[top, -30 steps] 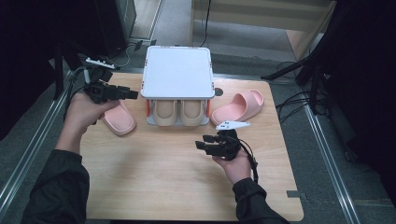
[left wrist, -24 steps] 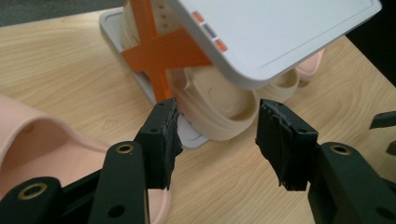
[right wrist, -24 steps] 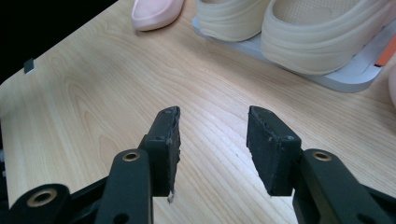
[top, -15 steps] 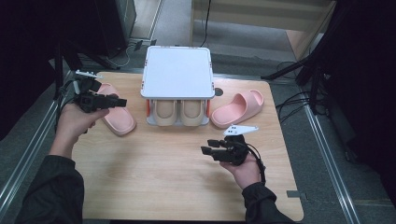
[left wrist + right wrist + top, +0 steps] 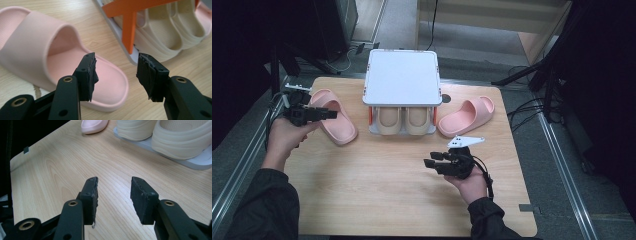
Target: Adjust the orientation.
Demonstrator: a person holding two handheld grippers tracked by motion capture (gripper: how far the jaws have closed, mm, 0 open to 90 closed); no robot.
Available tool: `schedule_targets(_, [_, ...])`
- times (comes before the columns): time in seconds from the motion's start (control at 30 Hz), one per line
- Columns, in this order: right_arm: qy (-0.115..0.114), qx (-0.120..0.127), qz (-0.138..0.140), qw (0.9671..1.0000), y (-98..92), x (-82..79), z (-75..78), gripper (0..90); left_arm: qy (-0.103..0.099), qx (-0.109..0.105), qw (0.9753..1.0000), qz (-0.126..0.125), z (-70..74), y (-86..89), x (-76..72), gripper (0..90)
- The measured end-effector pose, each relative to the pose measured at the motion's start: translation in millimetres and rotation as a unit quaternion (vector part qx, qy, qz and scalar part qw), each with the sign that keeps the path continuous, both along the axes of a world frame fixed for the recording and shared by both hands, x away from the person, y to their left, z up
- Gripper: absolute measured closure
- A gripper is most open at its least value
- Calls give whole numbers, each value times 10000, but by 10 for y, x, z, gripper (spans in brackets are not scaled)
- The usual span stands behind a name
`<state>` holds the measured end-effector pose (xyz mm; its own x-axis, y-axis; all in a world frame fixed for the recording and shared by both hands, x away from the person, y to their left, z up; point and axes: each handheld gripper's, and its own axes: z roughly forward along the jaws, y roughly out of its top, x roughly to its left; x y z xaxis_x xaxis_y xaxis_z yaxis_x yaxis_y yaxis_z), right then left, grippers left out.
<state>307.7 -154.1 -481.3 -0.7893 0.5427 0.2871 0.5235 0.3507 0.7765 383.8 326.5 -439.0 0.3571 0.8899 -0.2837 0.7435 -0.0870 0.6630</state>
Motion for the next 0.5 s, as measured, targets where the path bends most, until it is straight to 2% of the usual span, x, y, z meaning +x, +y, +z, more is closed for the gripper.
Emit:
schedule_targets(0.17, [32,-34,39,10000,31,1,-29,580,-84,85,9999,116,-61,89,20,487])
schedule_targets(0.23, [22,-63,58,10000,39,-9,-34,580,-32,250,9992,295,-119,154,47,483])
schedule_targets(0.27, [22,-63,58,10000,39,-9,-34,580,-32,250,9992,295,-119,154,47,488])
schedule_targets(0.3, [21,-76,27,10000,29,-16,-30,580,-83,289,9987,410,-148,188,59,488])
schedule_targets(0.4, [19,-94,-35,9999,9,-17,-31,580,-58,213,9986,484,-187,232,79,483])
schedule_targets(0.5, [24,-61,-123,9999,-41,-25,-32,580,132,55,9976,677,-315,333,143,476])
